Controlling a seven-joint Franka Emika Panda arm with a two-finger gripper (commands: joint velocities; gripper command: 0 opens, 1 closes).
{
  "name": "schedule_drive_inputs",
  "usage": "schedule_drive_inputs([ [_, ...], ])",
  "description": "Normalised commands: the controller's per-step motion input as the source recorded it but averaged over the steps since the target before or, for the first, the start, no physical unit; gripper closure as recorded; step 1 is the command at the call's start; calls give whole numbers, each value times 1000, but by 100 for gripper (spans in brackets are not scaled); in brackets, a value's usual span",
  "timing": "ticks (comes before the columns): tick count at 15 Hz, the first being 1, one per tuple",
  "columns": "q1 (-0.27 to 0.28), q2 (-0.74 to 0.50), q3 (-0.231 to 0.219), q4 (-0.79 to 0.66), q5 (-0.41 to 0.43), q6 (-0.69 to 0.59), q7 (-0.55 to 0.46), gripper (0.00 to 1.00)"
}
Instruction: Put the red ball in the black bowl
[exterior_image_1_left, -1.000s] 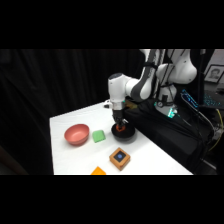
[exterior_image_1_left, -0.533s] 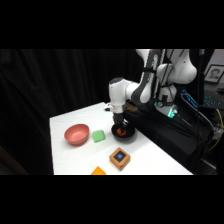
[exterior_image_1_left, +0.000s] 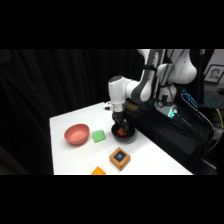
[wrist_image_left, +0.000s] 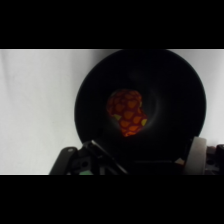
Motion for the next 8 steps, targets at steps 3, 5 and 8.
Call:
schedule_drive_inputs([
  [3,-7,-405,-51,-25,-78,-343,-12,0],
  [5,11,-378,-73,21,-139,-350,36,0],
  [8,14,-335,-78,77,-203,-350,86,0],
])
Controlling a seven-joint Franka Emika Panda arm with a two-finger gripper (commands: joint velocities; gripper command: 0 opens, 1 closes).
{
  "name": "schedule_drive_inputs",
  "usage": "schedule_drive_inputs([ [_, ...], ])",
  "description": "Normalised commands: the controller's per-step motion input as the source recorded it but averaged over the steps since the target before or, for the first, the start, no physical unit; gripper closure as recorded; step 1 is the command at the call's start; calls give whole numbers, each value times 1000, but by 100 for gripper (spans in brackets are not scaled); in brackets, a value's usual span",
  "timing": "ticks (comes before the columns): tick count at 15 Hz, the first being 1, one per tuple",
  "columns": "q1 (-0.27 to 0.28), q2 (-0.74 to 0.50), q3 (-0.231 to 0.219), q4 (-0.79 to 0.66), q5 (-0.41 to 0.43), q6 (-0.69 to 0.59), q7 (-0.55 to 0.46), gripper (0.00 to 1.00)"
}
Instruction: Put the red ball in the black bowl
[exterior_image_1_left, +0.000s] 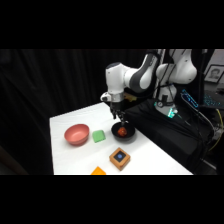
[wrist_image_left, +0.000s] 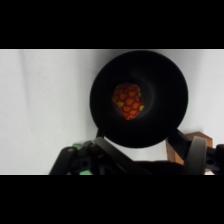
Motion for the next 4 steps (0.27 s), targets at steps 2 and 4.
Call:
schedule_drive_inputs([
  [2,10,-295,-63,120,-200,-341,96,0],
  [4,9,-264,-46,125,-155,-299,68,0],
])
